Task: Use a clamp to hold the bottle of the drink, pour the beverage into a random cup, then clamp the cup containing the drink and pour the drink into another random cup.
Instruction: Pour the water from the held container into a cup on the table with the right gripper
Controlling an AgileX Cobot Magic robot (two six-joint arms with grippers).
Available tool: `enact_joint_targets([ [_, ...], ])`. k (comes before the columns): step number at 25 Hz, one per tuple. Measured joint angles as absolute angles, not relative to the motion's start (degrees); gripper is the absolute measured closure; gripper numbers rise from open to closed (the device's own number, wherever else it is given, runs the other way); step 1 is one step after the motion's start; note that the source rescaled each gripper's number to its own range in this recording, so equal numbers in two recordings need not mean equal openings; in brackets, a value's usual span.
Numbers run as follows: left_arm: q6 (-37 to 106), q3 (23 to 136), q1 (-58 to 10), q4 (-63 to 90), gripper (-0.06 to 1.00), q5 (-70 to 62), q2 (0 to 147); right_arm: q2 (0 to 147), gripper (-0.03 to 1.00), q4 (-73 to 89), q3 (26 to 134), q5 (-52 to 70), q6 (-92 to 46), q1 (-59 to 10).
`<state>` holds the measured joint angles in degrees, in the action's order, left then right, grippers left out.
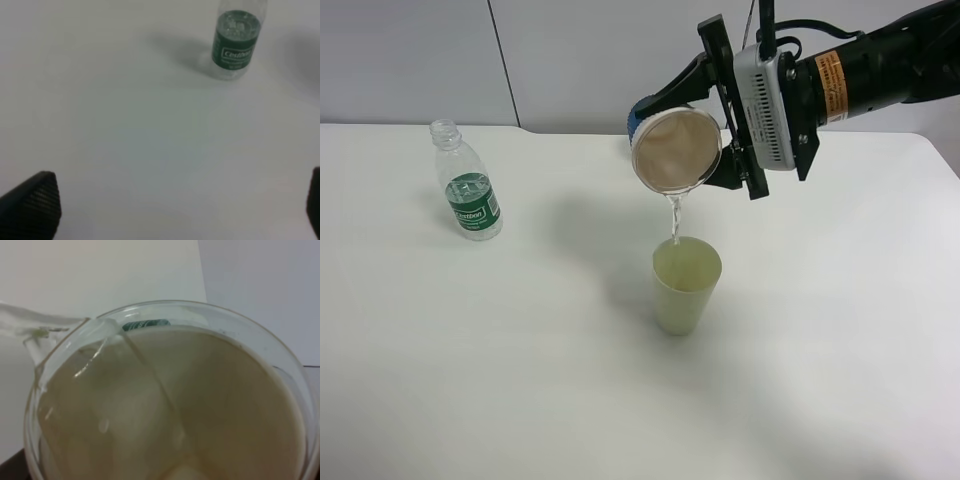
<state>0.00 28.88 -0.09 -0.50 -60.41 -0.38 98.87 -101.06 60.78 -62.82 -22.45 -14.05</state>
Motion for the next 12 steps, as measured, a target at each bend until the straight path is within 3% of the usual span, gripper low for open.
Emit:
enact_joint_targets([
  [12,0.0,28.9,-0.1,-0.5,-0.06,-60.4,-0.4,98.9,0.97,-101.0,60.8,-61.7,-27.1,-14.0],
])
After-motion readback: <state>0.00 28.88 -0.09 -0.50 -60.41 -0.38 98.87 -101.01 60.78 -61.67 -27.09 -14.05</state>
